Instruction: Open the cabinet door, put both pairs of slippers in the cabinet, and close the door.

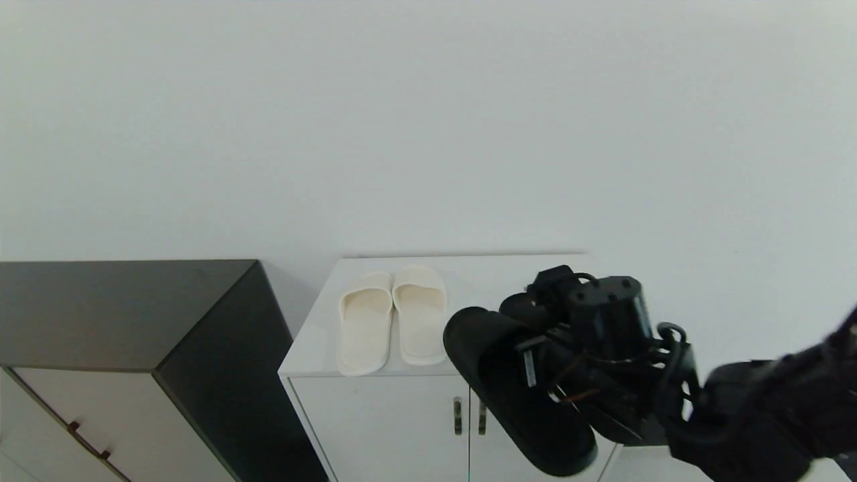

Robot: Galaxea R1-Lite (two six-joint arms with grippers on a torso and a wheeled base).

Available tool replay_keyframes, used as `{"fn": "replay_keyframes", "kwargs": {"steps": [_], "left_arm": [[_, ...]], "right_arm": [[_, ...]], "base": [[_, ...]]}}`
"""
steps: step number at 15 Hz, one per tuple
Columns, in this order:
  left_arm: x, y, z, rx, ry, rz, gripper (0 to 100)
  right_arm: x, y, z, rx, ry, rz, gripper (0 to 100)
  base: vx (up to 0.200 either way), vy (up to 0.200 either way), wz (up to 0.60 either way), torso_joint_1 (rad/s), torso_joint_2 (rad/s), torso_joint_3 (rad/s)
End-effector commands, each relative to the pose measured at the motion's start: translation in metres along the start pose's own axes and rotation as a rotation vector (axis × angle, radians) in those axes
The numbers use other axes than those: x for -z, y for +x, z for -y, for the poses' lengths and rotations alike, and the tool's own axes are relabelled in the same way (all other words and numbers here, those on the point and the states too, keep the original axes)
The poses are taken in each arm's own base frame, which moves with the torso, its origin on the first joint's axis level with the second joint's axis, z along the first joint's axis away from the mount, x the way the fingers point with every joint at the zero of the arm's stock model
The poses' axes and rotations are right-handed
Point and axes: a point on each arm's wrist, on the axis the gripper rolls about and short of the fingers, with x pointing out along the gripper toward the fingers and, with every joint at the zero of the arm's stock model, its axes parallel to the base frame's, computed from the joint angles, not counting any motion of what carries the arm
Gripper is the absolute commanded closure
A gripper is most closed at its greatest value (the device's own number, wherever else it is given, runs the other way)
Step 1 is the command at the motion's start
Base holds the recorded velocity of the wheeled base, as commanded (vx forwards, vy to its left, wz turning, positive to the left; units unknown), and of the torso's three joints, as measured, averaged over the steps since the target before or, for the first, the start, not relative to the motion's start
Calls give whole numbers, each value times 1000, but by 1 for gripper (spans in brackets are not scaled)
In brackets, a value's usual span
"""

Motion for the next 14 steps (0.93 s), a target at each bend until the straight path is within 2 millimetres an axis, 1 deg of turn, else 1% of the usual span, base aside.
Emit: {"fn": "replay_keyframes", "kwargs": {"steps": [1, 2, 5, 8, 14], "left_arm": [[0, 0, 0, 0, -1, -2, 100], [0, 0, 0, 0, -1, -1, 100], [0, 0, 0, -1, -4, -1, 100], [0, 0, 0, -1, -4, -1, 100], [0, 0, 0, -1, -4, -2, 100]], "right_arm": [[10, -90, 6, -259, -38, 40, 100], [16, -98, 8, -306, -43, 23, 100], [22, -94, 10, -322, -42, -9, 100], [26, -94, 10, -331, -48, -22, 100], [28, -94, 10, -339, -49, -33, 100]], "base": [[0, 0, 0, 0, 0, 0], [0, 0, 0, 0, 0, 0], [0, 0, 0, 0, 0, 0], [0, 0, 0, 0, 0, 0], [-200, 0, 0, 9, 3, 2]]}}
